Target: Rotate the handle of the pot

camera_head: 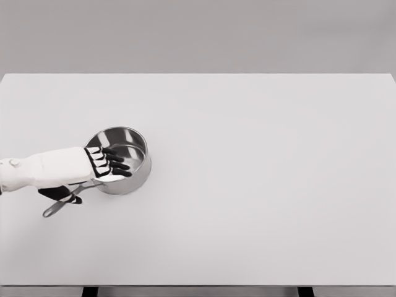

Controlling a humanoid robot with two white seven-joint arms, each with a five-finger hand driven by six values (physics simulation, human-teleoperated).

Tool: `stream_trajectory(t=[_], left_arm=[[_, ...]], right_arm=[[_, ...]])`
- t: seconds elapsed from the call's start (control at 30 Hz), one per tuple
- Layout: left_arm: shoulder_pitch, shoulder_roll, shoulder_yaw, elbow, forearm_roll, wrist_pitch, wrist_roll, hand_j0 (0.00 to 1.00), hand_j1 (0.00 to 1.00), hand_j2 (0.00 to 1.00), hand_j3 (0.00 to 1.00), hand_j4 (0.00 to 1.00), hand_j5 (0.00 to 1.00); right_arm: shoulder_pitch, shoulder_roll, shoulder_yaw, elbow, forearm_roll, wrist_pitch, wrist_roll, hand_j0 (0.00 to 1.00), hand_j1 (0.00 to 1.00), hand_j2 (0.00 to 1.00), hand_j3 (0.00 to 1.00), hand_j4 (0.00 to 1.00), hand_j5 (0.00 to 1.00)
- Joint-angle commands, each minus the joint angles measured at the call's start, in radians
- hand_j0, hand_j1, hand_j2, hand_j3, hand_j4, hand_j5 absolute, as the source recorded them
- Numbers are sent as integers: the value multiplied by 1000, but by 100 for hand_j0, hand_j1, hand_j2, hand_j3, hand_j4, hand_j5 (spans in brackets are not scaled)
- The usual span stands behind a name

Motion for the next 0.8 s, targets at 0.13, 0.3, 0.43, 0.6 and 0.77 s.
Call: stream_trajectory(t=[0.13,0.3,0.43,0.6,0.77], left_arm=[[0,12,5,5,-6,1,0,100,100,100,100,100,100],[0,14,17,19,-20,1,0,100,100,100,100,100,100],[0,26,17,32,-28,1,0,100,100,100,100,100,100],[0,26,26,42,-41,1,0,100,100,100,100,100,100],[2,26,26,70,-51,1,0,100,100,100,100,100,100]], right_arm=[[0,0,0,0,0,-1,0,100,100,100,100,100,100],[0,0,0,0,0,0,0,100,100,100,100,100,100],[0,0,0,0,0,0,0,100,100,100,100,100,100],[0,0,0,0,0,0,0,100,100,100,100,100,100],[0,0,0,0,0,0,0,100,100,100,100,100,100]])
